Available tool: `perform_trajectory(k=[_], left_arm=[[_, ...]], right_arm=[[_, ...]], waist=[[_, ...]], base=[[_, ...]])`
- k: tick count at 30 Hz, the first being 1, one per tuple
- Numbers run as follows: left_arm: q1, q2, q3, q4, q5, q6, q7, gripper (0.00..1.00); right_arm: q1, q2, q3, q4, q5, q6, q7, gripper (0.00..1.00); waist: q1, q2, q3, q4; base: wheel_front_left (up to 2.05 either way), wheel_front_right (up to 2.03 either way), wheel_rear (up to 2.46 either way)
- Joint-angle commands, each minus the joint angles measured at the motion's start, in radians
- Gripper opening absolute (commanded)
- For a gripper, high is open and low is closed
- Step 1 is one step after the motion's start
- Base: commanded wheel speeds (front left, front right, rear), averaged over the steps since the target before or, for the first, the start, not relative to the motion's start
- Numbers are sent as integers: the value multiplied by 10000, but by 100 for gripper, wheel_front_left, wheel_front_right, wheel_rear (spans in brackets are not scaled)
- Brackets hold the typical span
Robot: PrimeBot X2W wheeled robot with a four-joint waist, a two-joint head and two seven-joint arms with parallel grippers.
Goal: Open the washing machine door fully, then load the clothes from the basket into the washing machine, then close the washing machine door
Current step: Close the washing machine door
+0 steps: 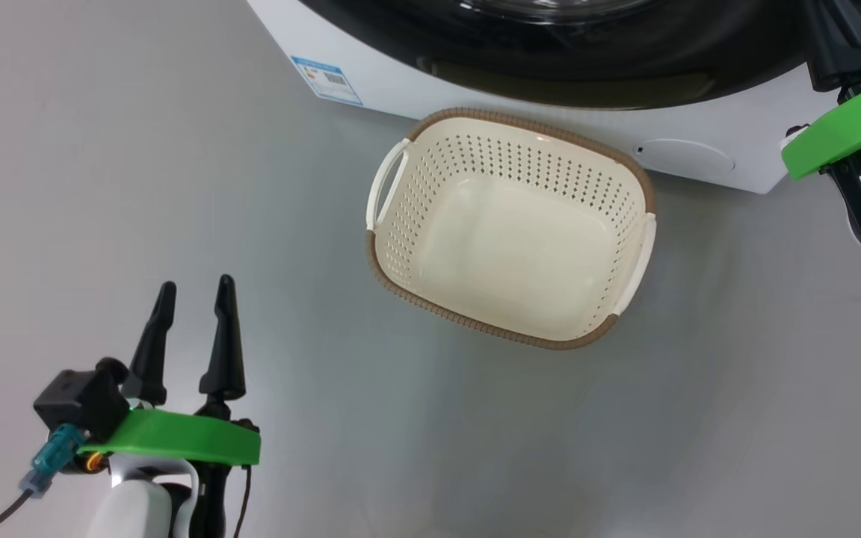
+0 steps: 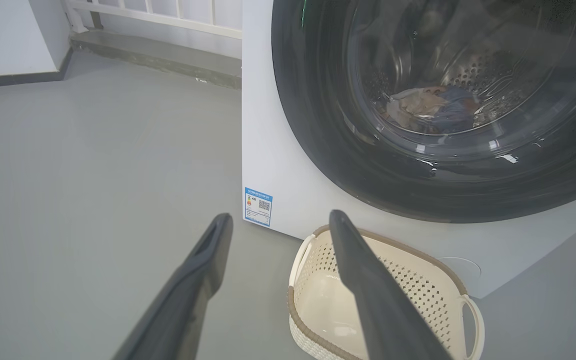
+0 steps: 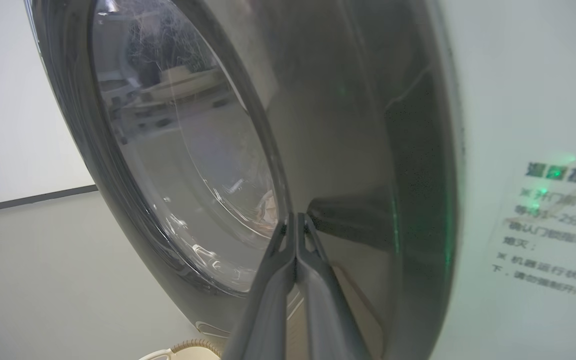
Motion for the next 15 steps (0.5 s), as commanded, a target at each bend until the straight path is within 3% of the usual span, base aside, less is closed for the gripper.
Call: perform_trajectory(k=[1, 5, 9, 11, 12, 15], left_arm=[[-57, 266, 388, -173, 4, 42, -65, 100], [13, 266, 403, -139, 64, 39, -65, 100], [36, 266, 442, -100, 165, 30, -65, 100], [68, 266, 479, -71, 244, 23, -65, 100], [85, 266, 495, -59, 277, 20, -65, 100], [145, 266, 535, -26, 366, 11, -65, 100]], right_arm=[[184, -53, -59, -160, 38, -84, -46, 0], [459, 23, 79, -182, 131, -84, -46, 0], [785, 113, 21, -347, 129, -84, -46, 49], [981, 181, -44, -481, 112, -84, -46, 91], [1084, 211, -81, -559, 92, -84, -46, 100], [1419, 313, -199, -818, 51, -84, -46, 100]], waist=[[0, -1, -116, -65], [0, -1, -388, -210], [0, -1, -709, -397], [0, -1, -876, -517], [0, -1, -959, -582], [0, -1, -1209, -791]], base=[[0, 0, 0], [0, 0, 0], [0, 0, 0], [0, 0, 0], [0, 0, 0], [0, 0, 0]])
